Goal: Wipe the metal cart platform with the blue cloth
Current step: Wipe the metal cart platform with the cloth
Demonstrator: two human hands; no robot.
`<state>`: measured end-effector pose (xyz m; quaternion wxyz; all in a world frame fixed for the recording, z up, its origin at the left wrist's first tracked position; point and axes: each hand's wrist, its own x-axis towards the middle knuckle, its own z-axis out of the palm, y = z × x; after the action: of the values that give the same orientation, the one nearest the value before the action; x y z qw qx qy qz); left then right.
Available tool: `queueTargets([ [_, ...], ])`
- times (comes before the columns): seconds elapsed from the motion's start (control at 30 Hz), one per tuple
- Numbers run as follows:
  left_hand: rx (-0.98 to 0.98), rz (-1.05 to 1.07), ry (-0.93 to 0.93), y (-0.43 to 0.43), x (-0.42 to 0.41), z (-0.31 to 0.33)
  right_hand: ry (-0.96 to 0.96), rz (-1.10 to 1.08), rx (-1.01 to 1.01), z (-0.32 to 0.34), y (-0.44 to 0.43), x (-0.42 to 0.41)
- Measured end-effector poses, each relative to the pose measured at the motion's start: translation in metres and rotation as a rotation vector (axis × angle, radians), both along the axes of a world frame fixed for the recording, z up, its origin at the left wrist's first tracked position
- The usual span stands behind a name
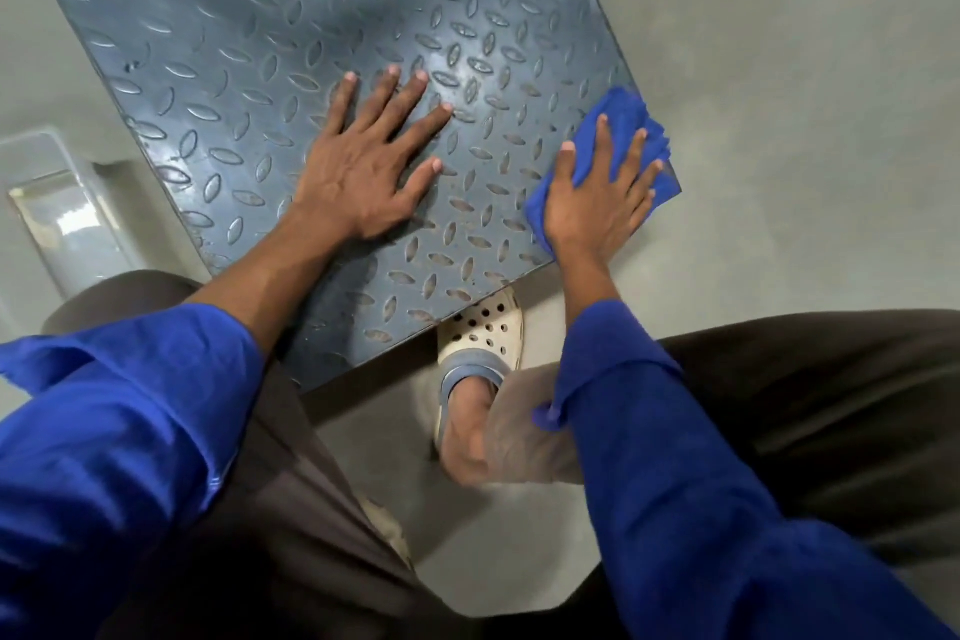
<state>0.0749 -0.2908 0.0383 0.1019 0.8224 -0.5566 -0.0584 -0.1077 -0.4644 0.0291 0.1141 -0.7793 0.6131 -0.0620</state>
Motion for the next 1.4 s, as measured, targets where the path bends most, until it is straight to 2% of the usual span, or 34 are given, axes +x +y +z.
queueTargets([
  [0.17,-0.060,-0.011,0.011,0.000,0.002,-0.001,-0.070,0.229,-0.083,-0.007,0.155,-0.001],
  [0.3,-0.104,-0.029,0.019,0.008,0.008,-0.002,-0.028,0.493,0.021,-0.003,0.245,-0.004],
  [0.37,-0.118,-0.016,0.012,0.015,0.011,-0.002,-0.052,0.560,-0.001,-0.007,0.229,-0.011],
  [0.43,-0.125,0.008,0.000,0.021,0.013,-0.003,-0.055,0.522,-0.072,-0.013,0.189,-0.018],
  [0.5,-0.117,0.019,-0.010,0.027,0.014,-0.003,-0.051,0.342,-0.103,-0.018,0.139,-0.023],
  [0.6,-0.090,0.032,-0.010,0.029,0.010,-0.002,-0.114,0.088,-0.013,-0.017,0.089,-0.025],
  [0.67,-0.070,0.040,0.002,0.025,0.006,-0.001,-0.143,0.040,-0.015,-0.016,0.101,-0.022],
  [0.8,-0.084,0.008,0.017,0.013,-0.004,0.001,-0.124,0.161,-0.029,-0.013,0.174,-0.017],
  [0.87,-0.074,-0.060,0.004,0.007,-0.008,0.001,-0.128,0.145,-0.029,-0.013,0.164,-0.017],
  [0.97,-0.039,-0.118,-0.010,-0.005,-0.012,0.003,-0.091,0.002,0.058,-0.008,0.089,-0.015],
  [1.13,0.013,-0.061,-0.010,-0.053,-0.018,0.003,-0.066,-0.192,0.140,0.012,-0.042,-0.005],
  [1.23,0.035,-0.024,0.000,-0.074,-0.016,0.000,-0.055,-0.139,0.121,0.010,-0.023,0.005],
  [1.33,-0.012,-0.012,0.021,-0.083,-0.006,-0.005,0.005,0.121,0.021,-0.001,0.042,0.004],
  [1.4,-0.021,0.005,0.038,-0.083,0.005,-0.006,0.021,0.194,0.030,-0.006,0.039,0.000],
])
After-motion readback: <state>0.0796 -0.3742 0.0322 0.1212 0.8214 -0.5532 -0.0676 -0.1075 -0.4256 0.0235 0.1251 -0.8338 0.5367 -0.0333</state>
